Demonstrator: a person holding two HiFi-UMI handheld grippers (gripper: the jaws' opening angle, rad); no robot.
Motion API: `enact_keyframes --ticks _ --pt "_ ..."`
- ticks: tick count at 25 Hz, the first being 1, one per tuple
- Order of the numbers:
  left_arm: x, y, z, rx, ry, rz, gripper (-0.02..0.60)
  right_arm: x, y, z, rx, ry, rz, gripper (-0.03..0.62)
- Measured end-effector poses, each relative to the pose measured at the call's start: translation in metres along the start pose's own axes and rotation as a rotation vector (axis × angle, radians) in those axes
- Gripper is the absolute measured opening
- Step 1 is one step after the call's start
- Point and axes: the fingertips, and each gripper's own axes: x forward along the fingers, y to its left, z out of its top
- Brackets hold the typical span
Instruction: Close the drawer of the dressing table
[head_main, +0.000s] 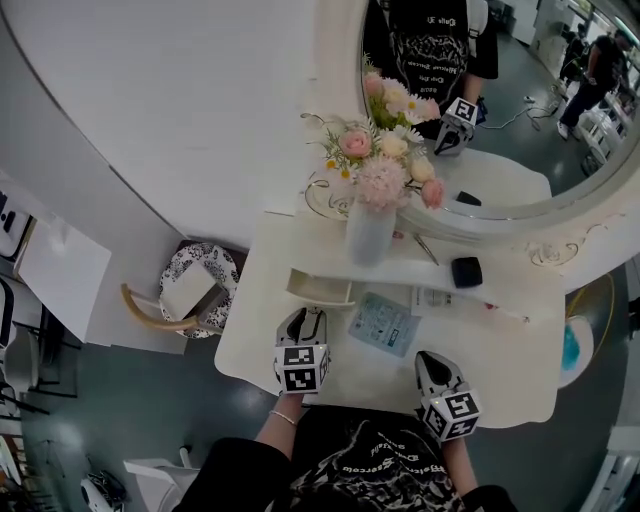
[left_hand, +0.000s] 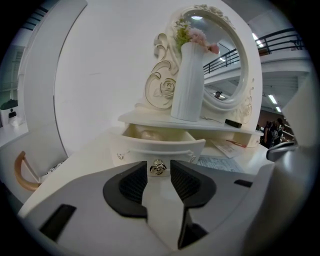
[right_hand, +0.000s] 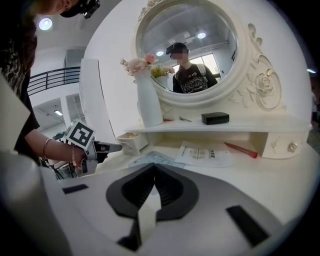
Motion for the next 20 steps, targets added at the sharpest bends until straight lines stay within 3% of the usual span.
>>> enact_keyframes --ticks 7,20 --pt "0.0046 0.0005 -0.0013 0.004 0.017 -0.011 0.112 -0.0001 0.0011 0.0023 -0.002 -0.012 -0.03 0.011" --pt "0.0073 0.0003 0.0001 0.011 0.032 -0.022 0.106 0.0026 0.0012 0.0021 -0.003 -0.015 -0.024 0.011"
